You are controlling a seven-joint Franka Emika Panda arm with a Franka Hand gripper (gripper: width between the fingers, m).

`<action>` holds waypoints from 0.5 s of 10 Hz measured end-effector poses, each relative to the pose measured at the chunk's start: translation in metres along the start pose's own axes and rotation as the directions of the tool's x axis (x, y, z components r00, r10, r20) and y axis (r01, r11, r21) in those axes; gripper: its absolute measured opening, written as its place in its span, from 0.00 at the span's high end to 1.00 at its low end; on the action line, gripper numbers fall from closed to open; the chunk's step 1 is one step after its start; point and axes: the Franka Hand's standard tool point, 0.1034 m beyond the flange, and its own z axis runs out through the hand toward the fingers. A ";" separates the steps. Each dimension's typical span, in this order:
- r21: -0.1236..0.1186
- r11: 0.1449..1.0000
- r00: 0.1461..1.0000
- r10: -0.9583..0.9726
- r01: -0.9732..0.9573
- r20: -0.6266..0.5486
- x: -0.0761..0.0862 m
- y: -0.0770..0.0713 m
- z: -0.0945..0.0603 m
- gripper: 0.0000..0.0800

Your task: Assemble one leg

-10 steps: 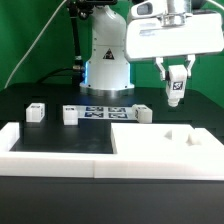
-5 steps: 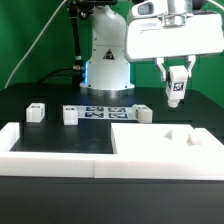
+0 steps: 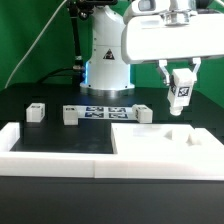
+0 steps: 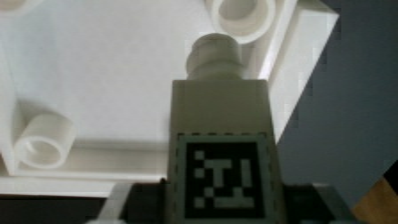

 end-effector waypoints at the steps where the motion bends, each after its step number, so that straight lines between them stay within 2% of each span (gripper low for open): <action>1: 0.003 1.000 1.000 0.005 -0.005 -0.012 0.011 0.001 0.004 0.64; 2: 0.004 1.000 1.000 0.006 -0.006 -0.027 0.020 0.001 0.005 0.64; 5: 0.004 1.000 1.000 0.006 -0.006 -0.024 0.018 0.001 0.006 0.64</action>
Offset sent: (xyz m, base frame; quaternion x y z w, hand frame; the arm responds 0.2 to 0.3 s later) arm 0.0000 0.0000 0.0000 0.0000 0.0000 0.0000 1.0000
